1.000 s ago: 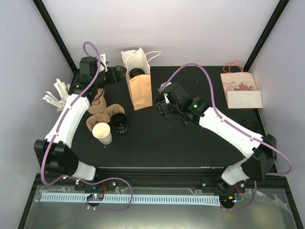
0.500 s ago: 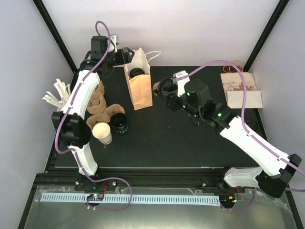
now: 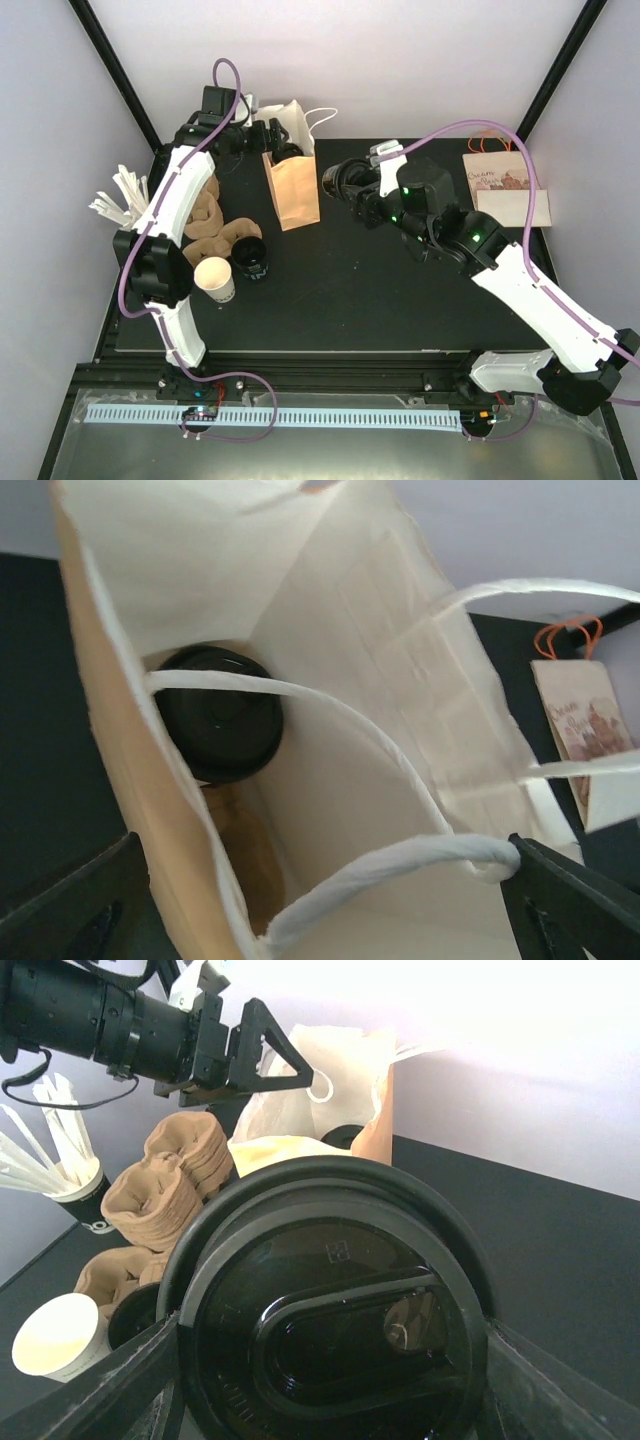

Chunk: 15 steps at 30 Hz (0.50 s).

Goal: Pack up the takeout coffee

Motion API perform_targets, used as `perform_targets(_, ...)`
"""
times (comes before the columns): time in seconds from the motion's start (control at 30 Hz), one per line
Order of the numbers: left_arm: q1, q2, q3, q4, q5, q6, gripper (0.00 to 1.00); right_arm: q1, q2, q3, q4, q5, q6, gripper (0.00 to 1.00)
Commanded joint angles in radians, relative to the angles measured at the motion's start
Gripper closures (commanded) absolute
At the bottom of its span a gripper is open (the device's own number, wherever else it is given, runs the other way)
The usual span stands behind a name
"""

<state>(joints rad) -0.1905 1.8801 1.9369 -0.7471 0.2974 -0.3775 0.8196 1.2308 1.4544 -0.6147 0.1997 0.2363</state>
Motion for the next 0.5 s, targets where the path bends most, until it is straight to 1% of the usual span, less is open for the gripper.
perform_targets(0.0,-0.006,-0.053,0.017,0.013,0.122,0.036,0.01,0.005,0.001,0.061,-0.047,0.017,0.017,0.36)
perform_targets(0.13,-0.006,-0.05,0.012,-0.036,0.031,0.029,0.01,0.005,0.003,0.07,-0.049,0.019,0.027,0.36)
perform_targets(0.3,-0.007,-0.085,-0.041,-0.052,0.047,0.029,0.01,0.005,0.013,0.094,-0.069,0.026,0.025,0.36)
perform_targets(0.4,-0.011,-0.157,-0.118,0.003,0.056,0.046,0.01,0.005,0.019,0.096,-0.077,0.024,0.021,0.36)
perform_targets(0.47,-0.012,-0.226,-0.194,0.077,0.072,0.056,0.01,0.005,0.022,0.097,-0.081,0.014,0.018,0.36)
